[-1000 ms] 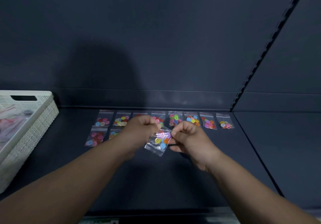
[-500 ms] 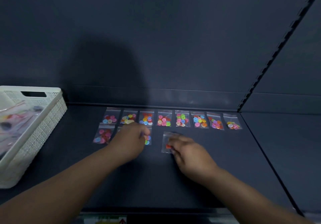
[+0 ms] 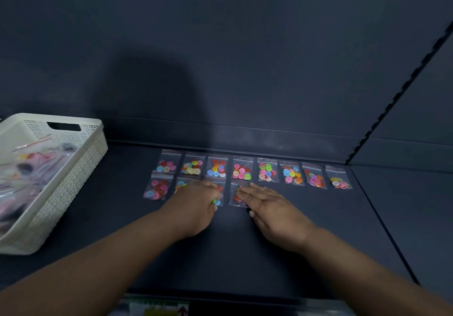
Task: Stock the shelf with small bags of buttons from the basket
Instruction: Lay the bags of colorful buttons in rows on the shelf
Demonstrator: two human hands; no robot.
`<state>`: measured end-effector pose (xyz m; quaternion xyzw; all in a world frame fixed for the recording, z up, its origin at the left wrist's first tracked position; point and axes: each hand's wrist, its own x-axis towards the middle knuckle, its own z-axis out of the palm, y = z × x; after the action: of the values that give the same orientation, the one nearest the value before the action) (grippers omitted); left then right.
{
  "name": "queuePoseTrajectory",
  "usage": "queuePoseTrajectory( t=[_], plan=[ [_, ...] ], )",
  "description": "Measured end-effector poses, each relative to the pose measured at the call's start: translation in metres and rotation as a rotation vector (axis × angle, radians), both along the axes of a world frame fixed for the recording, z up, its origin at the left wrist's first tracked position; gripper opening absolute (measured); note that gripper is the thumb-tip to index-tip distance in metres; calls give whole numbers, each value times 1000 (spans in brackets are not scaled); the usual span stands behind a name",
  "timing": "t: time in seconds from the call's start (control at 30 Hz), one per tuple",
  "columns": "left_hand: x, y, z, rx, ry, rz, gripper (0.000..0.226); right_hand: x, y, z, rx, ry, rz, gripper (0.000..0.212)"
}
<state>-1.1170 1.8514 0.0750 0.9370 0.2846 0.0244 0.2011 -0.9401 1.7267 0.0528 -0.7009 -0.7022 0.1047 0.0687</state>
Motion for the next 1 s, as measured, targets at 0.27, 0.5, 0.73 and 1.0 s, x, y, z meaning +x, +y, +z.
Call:
queuePoseTrajectory(
  t=[0.27,0.5,0.73,1.0],
  plan=[
    [-7,5,6,51,-156,2,35,-12,9,18,64,16,-23,52],
    [-62,45,50,346,-155,7,41,-66,65,52,155,-10,32,51],
    [-179,96,88,495,-17,256,42,-154,139,78,229,-2,201,56],
    [-314,131,81,434,-26,520,48,-268,209,89,255,4,452,52]
  ],
)
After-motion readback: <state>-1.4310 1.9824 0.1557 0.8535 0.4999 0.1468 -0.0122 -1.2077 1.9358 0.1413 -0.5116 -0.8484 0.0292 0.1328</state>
